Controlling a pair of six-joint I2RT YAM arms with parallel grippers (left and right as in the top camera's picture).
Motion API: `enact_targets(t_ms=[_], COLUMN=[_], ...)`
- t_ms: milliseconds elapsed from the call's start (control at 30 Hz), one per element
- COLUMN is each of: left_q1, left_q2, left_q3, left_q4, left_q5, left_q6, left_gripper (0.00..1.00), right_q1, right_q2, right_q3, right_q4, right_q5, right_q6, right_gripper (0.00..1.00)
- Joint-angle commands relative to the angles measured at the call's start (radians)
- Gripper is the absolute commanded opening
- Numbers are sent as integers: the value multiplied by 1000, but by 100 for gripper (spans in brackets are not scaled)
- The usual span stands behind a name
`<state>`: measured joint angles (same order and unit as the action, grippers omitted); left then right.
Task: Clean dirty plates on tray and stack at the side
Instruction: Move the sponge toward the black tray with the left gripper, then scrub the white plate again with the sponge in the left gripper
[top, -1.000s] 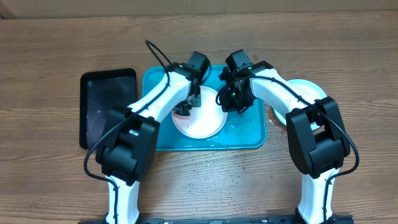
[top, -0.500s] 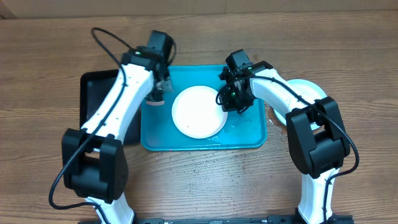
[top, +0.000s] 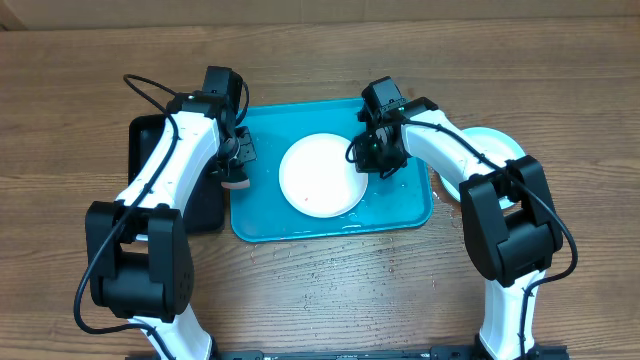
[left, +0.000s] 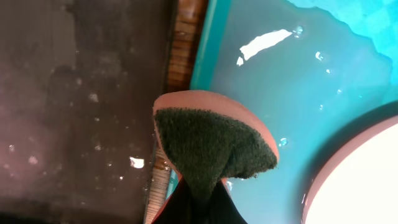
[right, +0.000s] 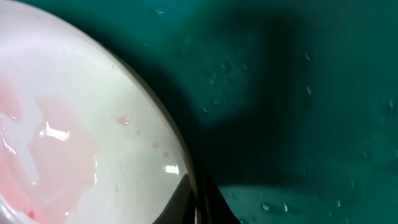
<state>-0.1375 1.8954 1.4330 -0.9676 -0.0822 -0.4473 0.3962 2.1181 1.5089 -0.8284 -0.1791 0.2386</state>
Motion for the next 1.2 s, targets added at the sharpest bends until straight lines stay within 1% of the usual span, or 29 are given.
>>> enact_targets(t_ms=[0, 67, 133, 167, 200, 300, 367, 400, 467, 533, 567, 633, 700, 733, 767, 833, 967, 1100, 1167], left_q1=[-3, -2, -3, -3, -4, -14, -28, -38, -66, -98, -114, -154, -190, -205, -235, -259, -289, -289, -286], left_q2=[-18, -18, -18, -18, -18, -18, -18, -18, -18, -18, -18, -18, -16, -16, -10, 0, 29, 66, 80], left_q3=[-3, -3, -3, -3, -3, -3, -3, -3, -3, -3, -3, -3, -3, -4, -6, -6, -6, -6, -6], left_q4=[18, 30, 47, 57, 67, 95, 113, 121, 134, 146, 151, 161, 163, 162, 161, 161, 161, 151, 140], left_q5=[31, 58, 102, 126, 153, 222, 267, 277, 282, 282, 281, 262, 212, 187, 150, 145, 97, 56, 55], left_q6=[32, 33, 41, 50, 52, 52, 51, 51, 51, 51, 51, 50, 33, 17, -23, -39, -40, -40, -39], left_gripper=[4, 4, 4, 4, 4, 4, 4, 4, 5, 6, 8, 11, 15, 16, 16, 17, 17, 16, 16], right_q1=[-10, -10, -10, -13, -16, -27, -38, -44, -55, -66, -69, -70, -70, -70, -63, -54, -35, -24, -22], right_q2=[10, 10, 10, 10, 10, 10, 10, 9, 8, 8, 8, 8, 9, 10, 10, 10, 19, 30, 31], right_q3=[19, 18, 19, 19, 19, 21, 31, 38, 58, 76, 79, 79, 79, 79, 79, 71, 62, 62, 62], right_q4=[-38, -62, -91, -100, -102, -103, -105, -105, -105, -89, -75, -39, -16, -14, -16, -13, -13, -15, -20], right_q5=[-50, -138, -142, -138, -137, -137, -137, -137, -132, -92, -70, -42, -42, -42, -43, -43, -45, -47, -47], right_q6=[246, 245, 241, 231, 220, 199, 190, 171, 126, 83, 58, -7, -65, -76, -89, -91, -91, -91, -91], right_gripper=[4, 4, 4, 6, 12, 36, 48, 53, 58, 58, 56, 48, 41, 39, 38, 38, 38, 31, 31])
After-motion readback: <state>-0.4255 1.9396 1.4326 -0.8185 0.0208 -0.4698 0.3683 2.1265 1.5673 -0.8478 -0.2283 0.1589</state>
